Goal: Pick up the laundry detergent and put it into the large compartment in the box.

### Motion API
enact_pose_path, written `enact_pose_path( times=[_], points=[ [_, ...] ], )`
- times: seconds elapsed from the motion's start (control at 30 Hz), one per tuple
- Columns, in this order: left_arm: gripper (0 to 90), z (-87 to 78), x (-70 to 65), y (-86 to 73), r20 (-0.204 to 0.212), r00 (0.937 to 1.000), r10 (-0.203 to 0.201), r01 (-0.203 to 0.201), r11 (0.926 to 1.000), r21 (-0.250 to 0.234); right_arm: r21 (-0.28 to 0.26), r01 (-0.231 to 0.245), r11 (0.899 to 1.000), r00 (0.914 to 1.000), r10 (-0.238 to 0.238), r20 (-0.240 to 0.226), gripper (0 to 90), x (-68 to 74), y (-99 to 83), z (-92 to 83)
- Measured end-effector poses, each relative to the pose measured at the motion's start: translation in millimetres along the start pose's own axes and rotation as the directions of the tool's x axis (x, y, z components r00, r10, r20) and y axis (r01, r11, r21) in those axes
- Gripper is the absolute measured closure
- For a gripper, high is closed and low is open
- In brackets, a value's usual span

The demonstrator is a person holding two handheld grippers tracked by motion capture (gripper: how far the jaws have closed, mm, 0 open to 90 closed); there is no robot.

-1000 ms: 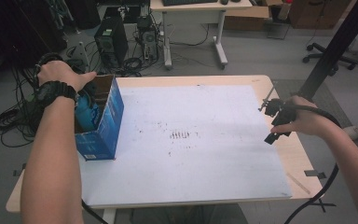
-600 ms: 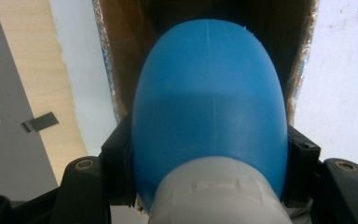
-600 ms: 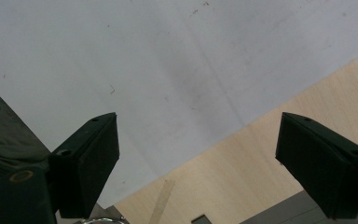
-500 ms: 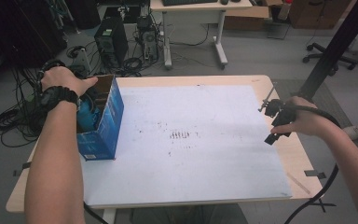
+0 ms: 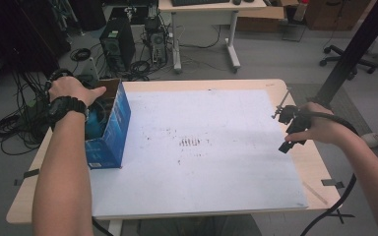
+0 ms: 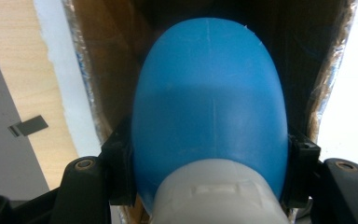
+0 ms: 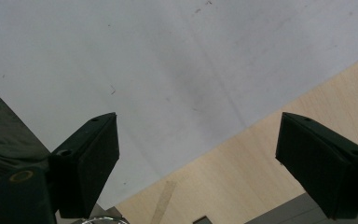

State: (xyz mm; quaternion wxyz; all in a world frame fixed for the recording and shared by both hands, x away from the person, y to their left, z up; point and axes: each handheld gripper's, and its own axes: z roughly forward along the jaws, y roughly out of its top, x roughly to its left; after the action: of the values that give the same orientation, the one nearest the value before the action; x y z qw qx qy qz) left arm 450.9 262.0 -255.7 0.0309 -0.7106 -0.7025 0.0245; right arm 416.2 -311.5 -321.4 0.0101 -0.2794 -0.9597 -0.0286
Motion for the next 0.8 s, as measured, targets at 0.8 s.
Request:
enact_pose_path(
  times=[0.8],
  points=[
    [37.6,17.0,0.5,2.1,-0.005,1.0,0.005,-0.005,1.0,-0.002,0.005,-0.001,1.0,1.0,0.001,-0.003,13.3,-0.4,0.1,0.9]
  ],
)
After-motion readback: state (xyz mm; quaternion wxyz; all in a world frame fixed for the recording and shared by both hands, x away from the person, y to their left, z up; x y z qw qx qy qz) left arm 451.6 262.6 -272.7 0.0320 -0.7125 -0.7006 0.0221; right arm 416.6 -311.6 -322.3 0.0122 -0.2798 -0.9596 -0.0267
